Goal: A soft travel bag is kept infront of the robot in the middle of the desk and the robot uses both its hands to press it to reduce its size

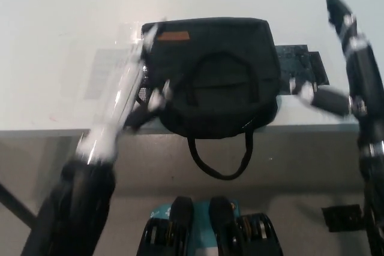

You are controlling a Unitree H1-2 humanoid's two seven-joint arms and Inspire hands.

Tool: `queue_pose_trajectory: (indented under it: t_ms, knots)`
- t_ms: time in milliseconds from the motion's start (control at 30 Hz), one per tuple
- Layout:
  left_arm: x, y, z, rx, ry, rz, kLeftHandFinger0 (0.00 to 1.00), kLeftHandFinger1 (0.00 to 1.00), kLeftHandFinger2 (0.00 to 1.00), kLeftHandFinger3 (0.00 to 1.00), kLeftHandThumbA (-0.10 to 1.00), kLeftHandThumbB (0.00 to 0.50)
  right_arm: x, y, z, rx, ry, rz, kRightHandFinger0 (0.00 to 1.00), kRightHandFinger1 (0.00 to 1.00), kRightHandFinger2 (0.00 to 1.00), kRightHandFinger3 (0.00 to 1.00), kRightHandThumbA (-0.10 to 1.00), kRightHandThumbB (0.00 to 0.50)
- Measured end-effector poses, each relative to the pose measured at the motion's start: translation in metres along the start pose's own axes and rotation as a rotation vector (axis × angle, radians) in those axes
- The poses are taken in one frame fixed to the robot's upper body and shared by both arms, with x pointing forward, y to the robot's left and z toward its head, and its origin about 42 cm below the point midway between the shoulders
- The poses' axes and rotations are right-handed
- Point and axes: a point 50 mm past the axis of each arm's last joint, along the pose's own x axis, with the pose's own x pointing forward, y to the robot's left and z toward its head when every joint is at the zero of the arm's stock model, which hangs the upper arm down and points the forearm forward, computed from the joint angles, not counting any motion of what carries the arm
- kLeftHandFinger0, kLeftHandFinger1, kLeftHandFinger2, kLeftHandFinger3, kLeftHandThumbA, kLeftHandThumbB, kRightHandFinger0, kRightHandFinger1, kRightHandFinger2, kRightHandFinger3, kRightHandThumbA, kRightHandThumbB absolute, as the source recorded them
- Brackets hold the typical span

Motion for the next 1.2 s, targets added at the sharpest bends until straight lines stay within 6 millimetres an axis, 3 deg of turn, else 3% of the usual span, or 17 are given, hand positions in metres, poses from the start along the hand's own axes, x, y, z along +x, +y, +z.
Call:
queue_pose_trajectory:
  t_ms: [67,133,200,300,333,400,433,500,600,700,767,900,1200]
  knots:
    - [-0.039,0.004,0.001,-0.045,0.037,0.000,1.00,1.00,1.00,1.00,1.00,0.293,-0.029,0.003,0.003,0.017,0.017,0.012,1.00,1.00,1.00,1.00,1.00,0.207]
    - [-0.076,0.011,0.005,-0.090,0.074,0.004,1.00,1.00,1.00,1.00,1.00,0.250,-0.057,0.009,0.009,0.042,0.021,0.030,1.00,1.00,1.00,1.00,1.00,0.189]
    - [-0.106,0.016,0.010,-0.129,0.100,0.006,1.00,1.00,1.00,1.00,1.00,0.249,-0.082,0.013,0.016,0.068,0.018,0.040,1.00,1.00,1.00,1.00,1.00,0.196]
    - [-0.138,0.019,0.013,-0.184,0.134,0.006,1.00,1.00,1.00,1.00,1.00,0.209,-0.115,0.020,0.021,0.118,0.042,0.046,1.00,1.00,1.00,1.00,1.00,0.218]
    - [-0.143,0.019,0.012,-0.198,0.139,0.006,1.00,1.00,1.00,1.00,1.00,0.223,-0.122,0.022,0.019,0.130,0.056,0.043,1.00,1.00,1.00,1.00,1.00,0.212]
    - [-0.148,0.016,0.005,-0.217,0.154,0.002,1.00,1.00,1.00,1.00,1.00,0.237,-0.131,0.025,0.015,0.147,0.079,0.038,1.00,1.00,1.00,1.00,1.00,0.214]
    - [-0.151,0.012,-0.002,-0.235,0.168,0.001,1.00,1.00,1.00,1.00,1.00,0.206,-0.136,0.027,0.010,0.160,0.096,0.033,1.00,1.00,1.00,1.00,1.00,0.208]
    - [-0.154,0.005,-0.016,-0.256,0.204,-0.002,1.00,1.00,1.00,1.00,1.00,0.095,-0.144,0.031,-0.004,0.175,0.130,0.026,1.00,1.00,1.00,1.00,1.00,0.174]
    - [-0.159,-0.008,-0.040,-0.279,0.272,-0.014,1.00,1.00,1.00,1.00,1.00,0.166,-0.153,0.034,-0.033,0.184,0.204,0.018,1.00,1.00,1.00,1.00,1.00,0.154]
    - [-0.159,-0.020,-0.059,-0.291,0.323,-0.022,1.00,1.00,1.00,1.00,1.00,0.187,-0.159,0.037,-0.064,0.183,0.277,0.017,1.00,1.00,1.00,1.00,1.00,0.159]
    - [-0.157,-0.024,-0.068,-0.293,0.340,-0.026,1.00,1.00,1.00,1.00,1.00,0.155,-0.157,0.037,-0.082,0.186,0.310,0.010,1.00,1.00,1.00,1.00,1.00,0.171]
    - [-0.151,-0.027,-0.077,-0.296,0.345,-0.032,1.00,1.00,1.00,1.00,1.00,0.125,-0.146,0.037,-0.091,0.204,0.299,-0.007,1.00,1.00,1.00,1.00,1.00,0.113]
    - [-0.152,-0.029,-0.084,-0.321,0.359,-0.045,1.00,1.00,1.00,1.00,1.00,0.092,-0.142,0.038,-0.090,0.228,0.289,-0.022,1.00,1.00,1.00,1.00,1.00,0.096]
